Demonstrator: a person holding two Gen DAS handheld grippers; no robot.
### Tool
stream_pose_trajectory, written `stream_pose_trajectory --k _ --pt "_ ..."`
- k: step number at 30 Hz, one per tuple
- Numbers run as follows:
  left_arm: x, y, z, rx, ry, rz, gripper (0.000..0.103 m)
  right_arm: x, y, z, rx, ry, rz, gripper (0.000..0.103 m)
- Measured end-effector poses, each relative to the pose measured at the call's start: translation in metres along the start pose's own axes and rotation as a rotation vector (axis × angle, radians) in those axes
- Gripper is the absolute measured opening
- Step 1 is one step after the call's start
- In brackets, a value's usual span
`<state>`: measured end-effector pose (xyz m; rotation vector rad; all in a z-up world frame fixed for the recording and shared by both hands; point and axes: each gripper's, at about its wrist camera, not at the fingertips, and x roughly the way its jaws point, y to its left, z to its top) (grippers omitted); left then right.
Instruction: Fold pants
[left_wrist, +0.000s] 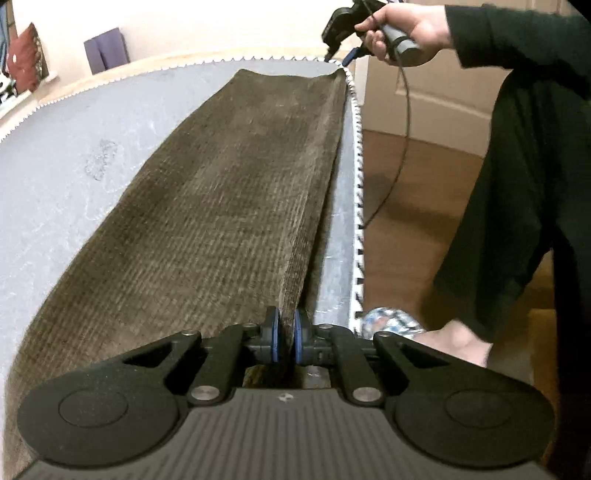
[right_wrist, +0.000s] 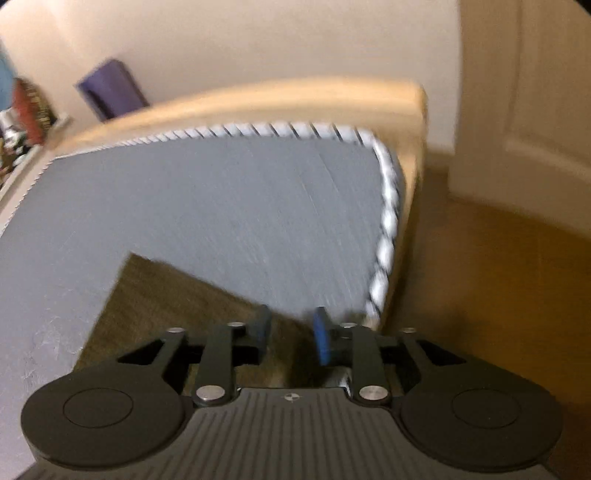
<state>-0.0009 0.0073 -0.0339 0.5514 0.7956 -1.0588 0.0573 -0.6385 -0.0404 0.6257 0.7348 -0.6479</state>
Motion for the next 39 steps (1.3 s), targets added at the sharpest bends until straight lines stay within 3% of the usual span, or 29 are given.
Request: stream_pose_trajectory --k 1,3,4,6,9,12,15,18,20,22,26,29,30,31,34,35,37,39 --pt "0.003 -0.001 -0.003 -0.003 0.018 -0.02 0.005 -0.006 0.006 0.001 -0.028 -0.034 -0.019 0.036" --pt "0.011 -0.009 -0.009 0.031 0.076 -0.057 0.008 -0.016 0.014 -0.001 -0.066 -0.081 -0.017 0.036" --pt "0.012 -0.015 -0.011 0.076 0.094 -0.035 0.009 -0.02 0.02 -0.003 -0.092 -0.091 0.004 0.036" --pt "0.0 -0.015 -0.011 0.079 0.051 -0.015 0.009 -0.029 0.038 -0.01 -0.162 -0.097 0.07 0.037" --pt "-0.038 0.015 -0.014 -0.082 -0.086 -0.004 0.011 -0.038 0.074 -0.031 -0.338 -0.07 0.224 0.045" --pt "-0.06 0.048 -0.032 -0.205 -0.11 0.086 0.011 -0.046 0.113 -0.064 -0.572 -0.023 0.374 0.047" --pt "-0.063 0.069 -0.062 -0.289 -0.008 0.16 0.011 -0.066 0.147 -0.103 -0.784 -0.003 0.476 0.047" --pt "-0.047 0.063 -0.094 -0.293 0.166 0.155 0.011 -0.085 0.173 -0.135 -0.911 0.016 0.579 0.047" --pt "-0.063 0.053 -0.099 -0.259 0.133 0.165 0.011 -0.101 0.188 -0.153 -0.978 0.008 0.641 0.048" --pt "-0.085 0.057 -0.105 -0.317 0.096 0.168 0.014 -0.125 0.205 -0.18 -1.067 -0.033 0.712 0.049" --pt "-0.143 0.076 -0.123 -0.48 -0.047 0.282 0.016 -0.171 0.227 -0.244 -1.175 -0.093 0.897 0.052" --pt "-0.188 0.093 -0.15 -0.619 -0.136 0.409 0.027 -0.196 0.24 -0.301 -1.222 -0.102 1.017 0.052" --pt "-0.198 0.097 -0.158 -0.661 -0.152 0.459 0.039 -0.2 0.246 -0.319 -1.232 -0.089 1.055 0.052" --pt "-0.209 0.102 -0.168 -0.71 -0.161 0.524 0.047 -0.204 0.251 -0.336 -1.247 -0.073 1.088 0.052" --pt "-0.231 0.112 -0.194 -0.832 -0.162 0.659 0.058 -0.214 0.264 -0.385 -1.333 -0.033 1.161 0.052" --pt "-0.237 0.114 -0.203 -0.87 -0.16 0.679 0.06 -0.218 0.267 -0.404 -1.381 -0.03 1.184 0.052" --pt "-0.245 0.117 -0.22 -0.934 -0.154 0.715 0.073 -0.225 0.269 -0.43 -1.454 -0.028 1.225 0.052" --pt "-0.246 0.118 -0.232 -0.988 -0.147 0.734 0.076 -0.237 0.269 -0.456 -1.517 -0.017 1.27 0.052"
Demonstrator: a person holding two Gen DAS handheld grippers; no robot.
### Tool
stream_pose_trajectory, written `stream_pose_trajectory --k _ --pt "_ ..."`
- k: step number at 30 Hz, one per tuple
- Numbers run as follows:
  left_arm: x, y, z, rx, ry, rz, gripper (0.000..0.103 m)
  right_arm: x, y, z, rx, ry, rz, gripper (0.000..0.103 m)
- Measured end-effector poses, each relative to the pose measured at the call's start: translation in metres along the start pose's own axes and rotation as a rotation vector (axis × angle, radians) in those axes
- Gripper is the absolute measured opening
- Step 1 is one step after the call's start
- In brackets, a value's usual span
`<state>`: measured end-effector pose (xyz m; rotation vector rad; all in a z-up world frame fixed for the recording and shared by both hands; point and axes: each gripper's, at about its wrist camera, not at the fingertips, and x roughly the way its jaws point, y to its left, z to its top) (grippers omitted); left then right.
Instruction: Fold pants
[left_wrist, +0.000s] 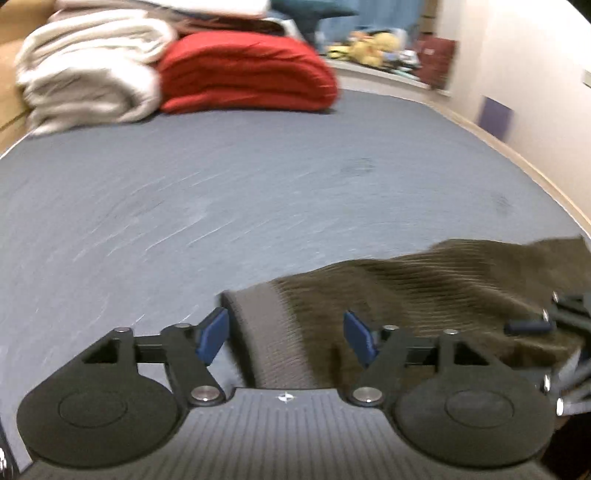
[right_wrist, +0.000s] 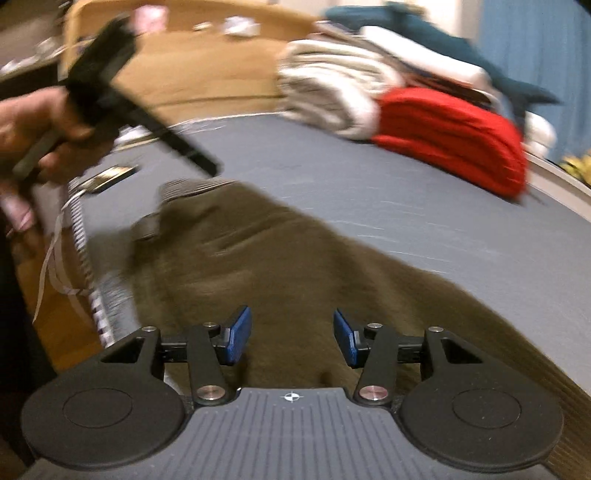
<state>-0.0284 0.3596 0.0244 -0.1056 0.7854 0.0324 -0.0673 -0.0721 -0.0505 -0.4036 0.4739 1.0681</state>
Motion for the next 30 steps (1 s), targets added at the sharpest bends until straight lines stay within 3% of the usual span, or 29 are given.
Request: stream_pose_trajectory --k 6,8,9,10,11,12,13,16,19,21,23,24,25,27,29,30 --pt "0.016 0.036 -0.014 -0.15 0.086 -0.068 0.074 0.025 0.038 -0.002 -0.172 0.063 0.094 0.052" --pt "0.024 0.036 -0.013 -0.155 0.106 -0.086 0.064 0.029 0.042 -0.002 -0.222 0.076 0.103 0.052" --pt "0.027 0.035 -0.012 -0.153 0.112 -0.098 0.049 0.031 0.043 -0.002 -0.241 0.082 0.106 0.051" --pt "0.035 0.033 -0.012 -0.148 0.117 -0.094 0.044 0.031 0.043 -0.001 -0.251 0.085 0.109 0.05" --pt "0.036 0.031 -0.011 -0.135 0.116 -0.08 0.041 0.03 0.043 0.002 -0.26 0.091 0.116 0.047" --pt "0.039 0.028 -0.011 -0.118 0.116 -0.069 0.035 0.031 0.044 0.003 -0.266 0.095 0.126 0.029" --pt "0.037 0.027 -0.012 -0.106 0.112 -0.066 0.031 0.033 0.045 0.005 -0.276 0.102 0.138 0.018" --pt "0.022 0.031 -0.006 -0.115 0.069 -0.089 0.023 0.032 0.045 0.016 -0.309 0.1 0.16 0.01" --pt "-0.004 0.04 -0.006 -0.123 0.037 -0.118 0.023 0.002 0.051 0.035 -0.351 0.028 0.19 0.009" --pt "0.004 0.037 -0.016 -0.083 0.102 -0.105 0.026 -0.01 0.054 0.039 -0.348 0.01 0.214 0.01" --pt "0.025 0.034 -0.026 -0.06 0.213 -0.052 0.039 0.002 0.06 0.025 -0.349 0.083 0.26 0.011" --pt "0.029 0.032 -0.027 -0.041 0.215 -0.018 0.057 0.008 0.065 0.016 -0.384 0.124 0.261 0.015" --pt "0.026 0.032 -0.023 -0.036 0.191 0.001 0.062 0.012 0.069 0.009 -0.414 0.148 0.25 0.016" --pt "0.011 0.036 -0.013 -0.069 0.112 0.012 0.062 0.005 0.068 0.011 -0.39 0.132 0.237 0.017" --pt "-0.005 0.034 -0.006 -0.061 0.017 0.055 0.062 -0.01 0.05 0.026 -0.268 0.087 0.256 0.023" --pt "-0.01 0.031 -0.004 -0.054 -0.021 0.053 0.062 -0.016 0.041 0.031 -0.204 0.063 0.251 0.031"
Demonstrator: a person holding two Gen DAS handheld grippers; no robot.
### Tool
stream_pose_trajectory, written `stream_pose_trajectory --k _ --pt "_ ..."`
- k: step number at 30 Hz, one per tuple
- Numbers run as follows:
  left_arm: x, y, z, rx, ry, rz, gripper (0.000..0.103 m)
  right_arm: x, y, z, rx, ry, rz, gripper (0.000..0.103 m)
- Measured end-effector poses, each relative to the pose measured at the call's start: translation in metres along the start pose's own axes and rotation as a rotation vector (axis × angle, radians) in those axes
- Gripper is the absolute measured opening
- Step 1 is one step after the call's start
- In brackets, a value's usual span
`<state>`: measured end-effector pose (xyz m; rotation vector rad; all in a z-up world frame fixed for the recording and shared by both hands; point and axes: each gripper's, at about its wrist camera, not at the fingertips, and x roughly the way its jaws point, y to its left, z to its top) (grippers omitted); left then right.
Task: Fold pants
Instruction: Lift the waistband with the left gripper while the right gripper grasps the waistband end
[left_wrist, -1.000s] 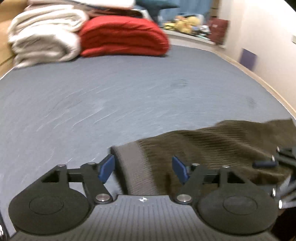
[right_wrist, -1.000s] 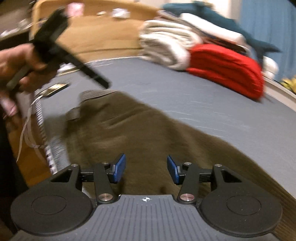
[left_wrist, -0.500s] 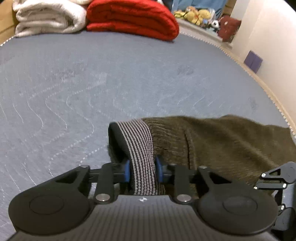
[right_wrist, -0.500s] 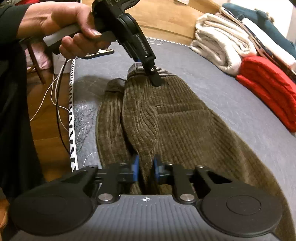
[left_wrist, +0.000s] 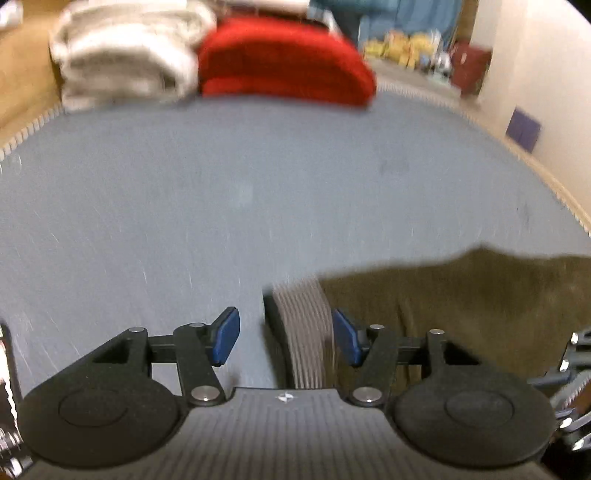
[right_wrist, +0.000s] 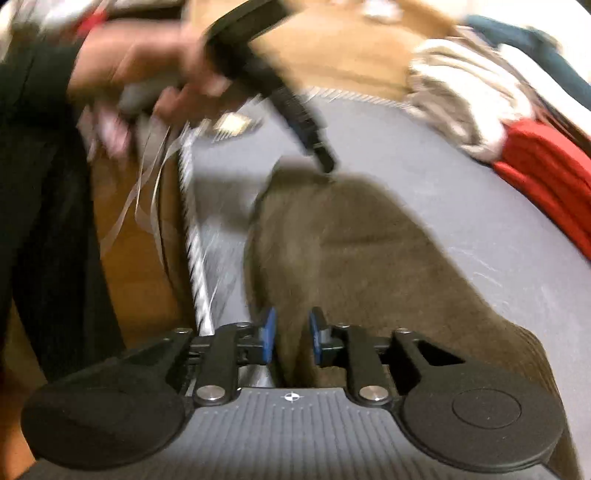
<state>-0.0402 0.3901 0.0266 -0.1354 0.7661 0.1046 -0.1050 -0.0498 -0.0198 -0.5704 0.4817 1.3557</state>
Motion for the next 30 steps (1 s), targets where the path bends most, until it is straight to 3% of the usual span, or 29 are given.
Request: stream_pose_trajectory --k 2,3,4,7,8,10,11,14,18,19,21,23,26,30 --pt "-0.002 -0.008 0.006 0.001 -0.043 -0.034 0.059 -0.013 -0.018 0.001 0.127 -0.045 -0.015 0.036" --pt "-0.001 -0.014 0.008 0.012 -0.048 -0.051 0.05 -0.015 -0.026 -0.002 0.181 -0.052 -0.019 0.037" --pt "0.001 -0.021 0.009 0.037 -0.051 -0.069 0.041 -0.015 -0.034 -0.006 0.239 -0.047 -0.028 0.037" --pt "0.019 -0.045 0.006 0.154 -0.048 -0.109 0.029 -0.006 -0.047 -0.025 0.349 0.034 -0.037 0.037" --pt "0.03 -0.05 0.003 0.187 -0.008 -0.087 0.027 0.0 -0.047 -0.032 0.349 0.09 -0.046 0.037" --pt "0.065 -0.05 -0.008 0.199 0.154 0.036 0.021 0.009 -0.041 -0.044 0.306 0.175 -0.086 0.037" --pt "0.073 -0.051 -0.012 0.204 0.182 0.058 0.021 0.005 -0.038 -0.046 0.29 0.159 -0.09 0.037" --pt "0.064 -0.07 -0.006 0.24 0.148 0.111 0.021 -0.011 -0.043 -0.042 0.335 0.137 -0.087 0.039" --pt "0.049 -0.087 0.005 0.233 0.044 0.03 0.026 -0.033 -0.053 -0.045 0.396 0.093 -0.11 0.043" --pt "0.055 -0.086 0.004 0.222 0.07 0.034 0.027 -0.031 -0.055 -0.048 0.393 0.112 -0.125 0.044" --pt "0.083 -0.077 -0.005 0.205 0.204 0.089 0.026 -0.023 -0.055 -0.061 0.385 0.202 -0.169 0.045" --pt "0.088 -0.083 -0.005 0.239 0.208 0.102 0.026 -0.028 -0.055 -0.069 0.389 0.2 -0.166 0.045" --pt "0.073 -0.103 0.002 0.249 0.15 0.126 0.03 -0.048 -0.065 -0.065 0.457 0.161 -0.185 0.048" --pt "0.061 -0.14 0.009 0.262 0.043 0.032 0.043 -0.093 -0.093 -0.066 0.583 0.059 -0.252 0.051"
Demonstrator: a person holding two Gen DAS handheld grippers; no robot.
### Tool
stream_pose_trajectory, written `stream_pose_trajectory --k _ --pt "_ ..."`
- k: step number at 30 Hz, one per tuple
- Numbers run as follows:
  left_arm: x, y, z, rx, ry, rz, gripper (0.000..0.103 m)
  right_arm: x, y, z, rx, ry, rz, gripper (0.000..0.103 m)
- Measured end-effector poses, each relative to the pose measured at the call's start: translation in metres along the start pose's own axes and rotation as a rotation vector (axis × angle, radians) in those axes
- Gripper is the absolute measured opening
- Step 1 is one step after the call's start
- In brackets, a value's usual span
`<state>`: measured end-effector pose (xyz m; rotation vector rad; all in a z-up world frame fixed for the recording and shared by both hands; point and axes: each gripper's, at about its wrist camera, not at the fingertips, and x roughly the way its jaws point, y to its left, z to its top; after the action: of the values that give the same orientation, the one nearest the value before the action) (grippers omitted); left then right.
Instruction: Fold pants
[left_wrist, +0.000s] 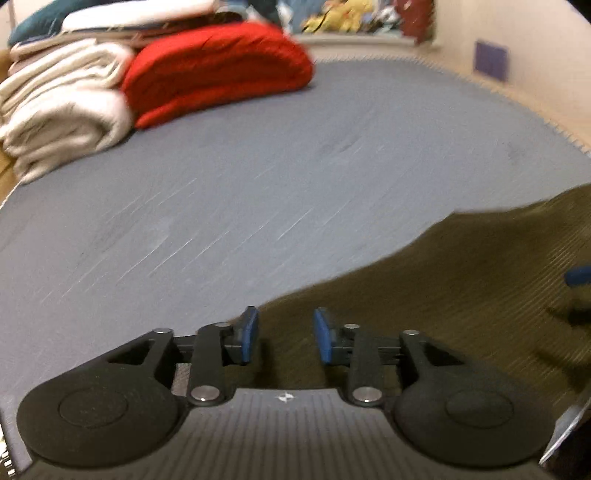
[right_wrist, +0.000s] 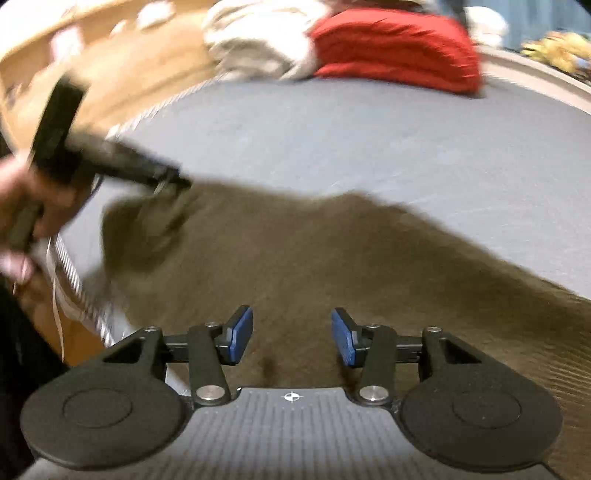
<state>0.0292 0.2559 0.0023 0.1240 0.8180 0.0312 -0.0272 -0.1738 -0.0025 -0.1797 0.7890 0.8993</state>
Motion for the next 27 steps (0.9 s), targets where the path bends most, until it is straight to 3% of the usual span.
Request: stream_pose_trajectory --k 3,9,12,16,21,24,27 --pt "0.0 -0.031 0.012 0.029 -0.034 -0.054 0.044 -0.026 -0.036 0.004 0.061 -0.056 -0.092 0.052" --pt "0.02 -0.104 0.045 0.061 -0.086 -0.17 0.05 -0.081 -0.099 -0.009 0.134 -0.088 -0.267 0.055" --pt "0.028 -0.138 0.052 0.092 -0.085 -0.216 0.05 -0.111 -0.136 -0.029 0.181 -0.12 -0.377 0.061" --pt "0.039 -0.18 0.058 0.154 -0.085 -0.278 0.05 -0.132 -0.191 -0.061 0.313 -0.15 -0.499 0.061" --pt "0.074 -0.209 0.047 0.225 -0.004 -0.322 0.05 -0.149 -0.26 -0.119 0.559 -0.178 -0.667 0.061" --pt "0.107 -0.221 0.033 0.291 0.111 -0.28 0.051 -0.16 -0.295 -0.146 0.766 -0.213 -0.688 0.061" --pt "0.111 -0.22 0.034 0.284 0.113 -0.288 0.053 -0.169 -0.315 -0.162 0.861 -0.247 -0.723 0.061"
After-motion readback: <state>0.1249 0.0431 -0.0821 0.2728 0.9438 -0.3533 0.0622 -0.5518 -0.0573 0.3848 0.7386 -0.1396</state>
